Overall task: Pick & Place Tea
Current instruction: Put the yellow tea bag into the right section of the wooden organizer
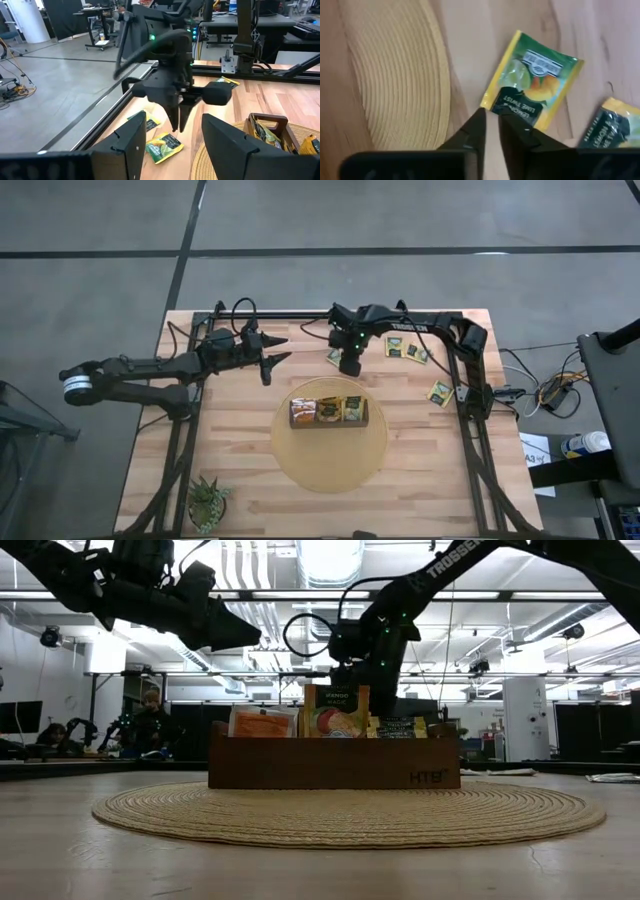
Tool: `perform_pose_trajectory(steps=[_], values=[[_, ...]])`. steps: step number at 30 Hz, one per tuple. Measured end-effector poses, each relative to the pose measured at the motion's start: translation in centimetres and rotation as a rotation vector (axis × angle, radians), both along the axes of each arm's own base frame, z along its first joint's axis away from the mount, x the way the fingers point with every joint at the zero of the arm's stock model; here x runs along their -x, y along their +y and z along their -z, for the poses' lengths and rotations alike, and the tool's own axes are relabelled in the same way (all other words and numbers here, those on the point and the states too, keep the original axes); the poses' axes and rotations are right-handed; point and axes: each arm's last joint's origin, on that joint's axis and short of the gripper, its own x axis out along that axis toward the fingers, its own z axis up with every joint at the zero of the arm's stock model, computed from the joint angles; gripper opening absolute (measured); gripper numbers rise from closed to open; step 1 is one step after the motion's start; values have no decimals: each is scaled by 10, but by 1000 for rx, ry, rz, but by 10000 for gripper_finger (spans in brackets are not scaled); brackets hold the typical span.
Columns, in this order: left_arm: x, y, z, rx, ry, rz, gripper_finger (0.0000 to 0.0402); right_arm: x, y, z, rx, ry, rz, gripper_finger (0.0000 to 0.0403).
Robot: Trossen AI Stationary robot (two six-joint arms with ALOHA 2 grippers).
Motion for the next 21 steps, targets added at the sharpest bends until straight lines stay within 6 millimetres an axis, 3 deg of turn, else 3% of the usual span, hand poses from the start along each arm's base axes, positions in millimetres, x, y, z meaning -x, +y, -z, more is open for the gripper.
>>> perform_pose_trajectory(steps=[11, 21], values=[[0, 0, 0, 0, 0, 0, 186, -7, 14, 8, 131, -17, -230, 193], [0, 0, 0, 0, 0, 0, 186, -7, 10, 51, 105, 23, -179, 237]])
